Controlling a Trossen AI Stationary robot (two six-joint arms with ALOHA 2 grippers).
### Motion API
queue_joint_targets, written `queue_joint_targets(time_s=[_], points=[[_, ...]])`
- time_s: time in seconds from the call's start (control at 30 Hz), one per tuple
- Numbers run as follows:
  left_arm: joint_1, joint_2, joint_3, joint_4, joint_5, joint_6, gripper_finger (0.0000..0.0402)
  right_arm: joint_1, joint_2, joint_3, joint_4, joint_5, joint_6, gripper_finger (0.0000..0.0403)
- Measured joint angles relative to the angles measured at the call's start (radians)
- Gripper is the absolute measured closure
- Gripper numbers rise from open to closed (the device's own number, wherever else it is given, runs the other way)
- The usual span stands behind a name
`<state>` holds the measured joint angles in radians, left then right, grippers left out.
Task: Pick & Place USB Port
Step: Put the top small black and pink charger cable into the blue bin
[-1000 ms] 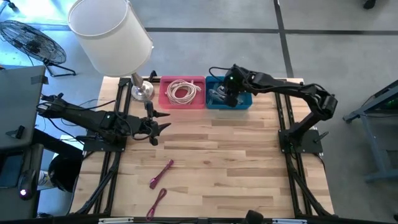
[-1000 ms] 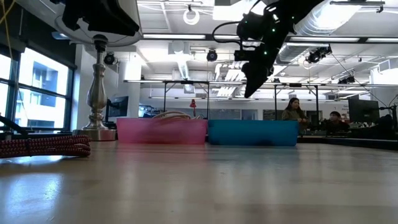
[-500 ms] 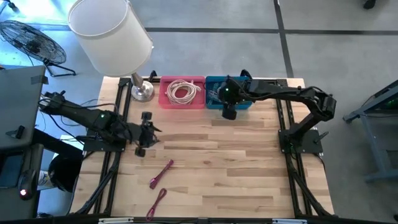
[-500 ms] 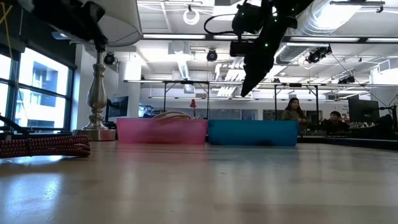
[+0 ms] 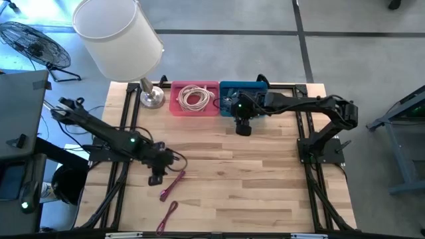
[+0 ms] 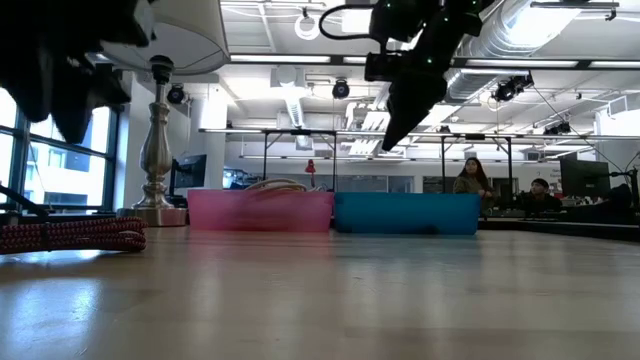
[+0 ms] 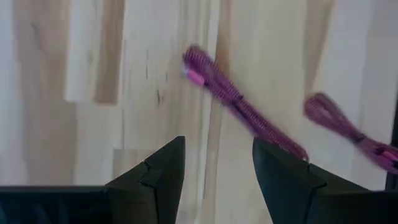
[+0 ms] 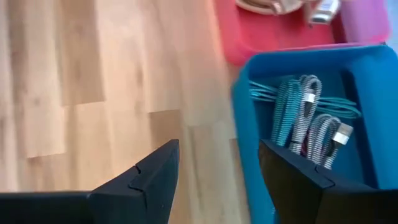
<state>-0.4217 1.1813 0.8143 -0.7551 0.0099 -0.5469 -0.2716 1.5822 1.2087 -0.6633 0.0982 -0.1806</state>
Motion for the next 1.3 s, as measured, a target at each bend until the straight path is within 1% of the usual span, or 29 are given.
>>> queue_joint_targets(time_s=[0.17,0.33,0.6,0.8,0.87,1.17,1.3], points=[[0.002,0.114,0.000,0.059,0.060,-0.091,0.0218,0.049,0.000,0.000,-0.009,-0.001,0.001,0.0191],[0.002,0.186,0.000,0.163,0.062,-0.190,0.0218,0.089,0.000,0.000,-0.012,0.000,0.001,0.0191],[0.002,0.251,0.000,0.183,0.066,-0.322,0.0218,0.138,0.000,0.000,-0.018,-0.001,0.000,0.0192],[0.002,0.280,0.000,0.208,0.068,-0.327,0.0218,0.164,0.000,0.000,-0.021,-0.001,-0.002,0.0192],[0.002,0.289,0.000,0.246,0.068,-0.327,0.0218,0.168,0.000,0.000,-0.021,-0.001,-0.002,0.0192],[0.002,0.294,0.000,0.240,0.071,-0.326,0.0218,0.168,0.000,0.000,-0.029,-0.001,0.001,0.0192],[0.002,0.294,0.000,0.238,0.054,-0.326,0.0218,0.168,0.000,0.000,-0.028,-0.001,0.001,0.0192]])
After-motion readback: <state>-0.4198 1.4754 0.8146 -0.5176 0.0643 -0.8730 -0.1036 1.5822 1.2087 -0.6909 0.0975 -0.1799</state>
